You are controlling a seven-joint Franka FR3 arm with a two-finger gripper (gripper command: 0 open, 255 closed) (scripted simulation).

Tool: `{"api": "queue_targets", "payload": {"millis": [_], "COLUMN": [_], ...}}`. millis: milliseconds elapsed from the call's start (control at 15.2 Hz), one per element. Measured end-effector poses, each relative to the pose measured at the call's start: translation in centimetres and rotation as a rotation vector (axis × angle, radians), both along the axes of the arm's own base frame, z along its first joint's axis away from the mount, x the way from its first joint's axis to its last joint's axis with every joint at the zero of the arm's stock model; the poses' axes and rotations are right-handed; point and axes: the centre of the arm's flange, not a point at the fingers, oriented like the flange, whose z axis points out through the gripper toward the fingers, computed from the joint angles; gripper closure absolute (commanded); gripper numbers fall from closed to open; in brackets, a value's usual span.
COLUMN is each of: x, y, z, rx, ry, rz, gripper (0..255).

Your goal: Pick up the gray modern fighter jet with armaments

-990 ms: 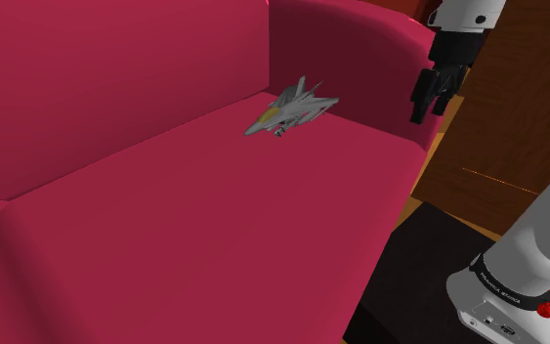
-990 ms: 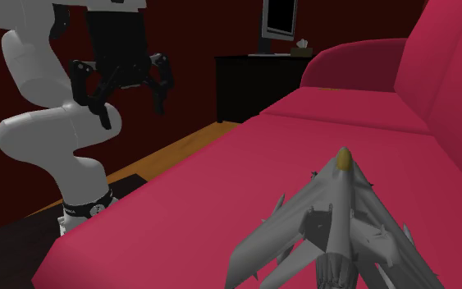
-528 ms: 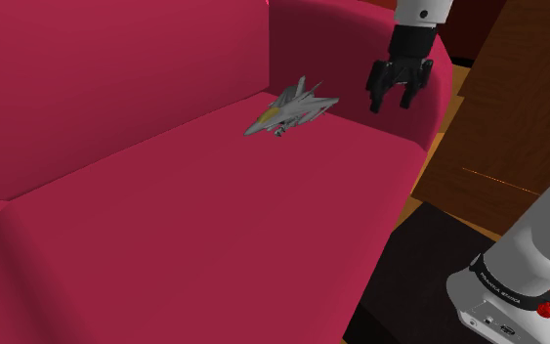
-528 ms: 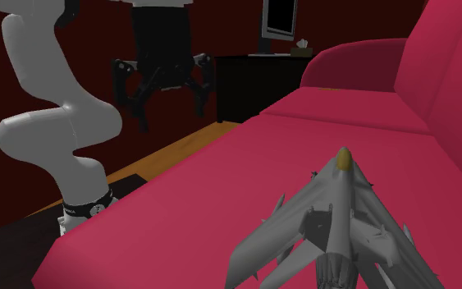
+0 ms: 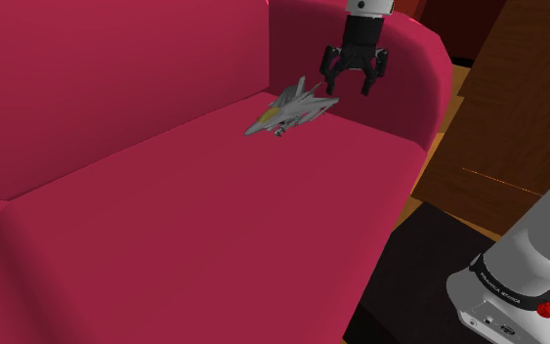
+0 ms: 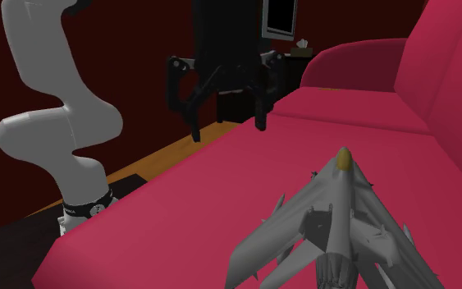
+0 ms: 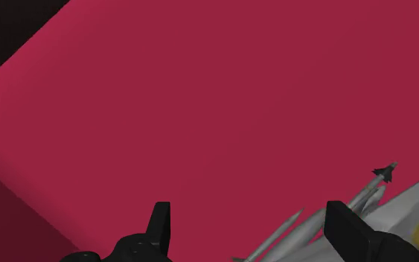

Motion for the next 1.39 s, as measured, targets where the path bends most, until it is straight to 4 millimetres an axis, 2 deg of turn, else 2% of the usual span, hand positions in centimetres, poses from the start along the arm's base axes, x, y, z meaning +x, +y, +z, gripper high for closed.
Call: {"api": "queue_targets", "payload": {"millis": [264, 594, 792, 990, 1320, 1386], "x": [4.9, 11.2, 14.1, 15.0, 15.0, 15.0], "y": [0.1, -1.6, -2.4, -2.6, -2.7, -2.7], "z": [0.1, 0.5, 0.6, -0.6, -3.1, -3.3], "rx": [-0.005, -0.011, -0.014, -0.015, -0.015, -0.015], "ry": [-0.006, -0.012, -0.015, -0.016, -0.016, -0.016], "rz": [-0.129, -0.293, -0.379, -0.397, -0.400, -0.400], "gripper": [0, 0, 0, 0, 0, 255]}}
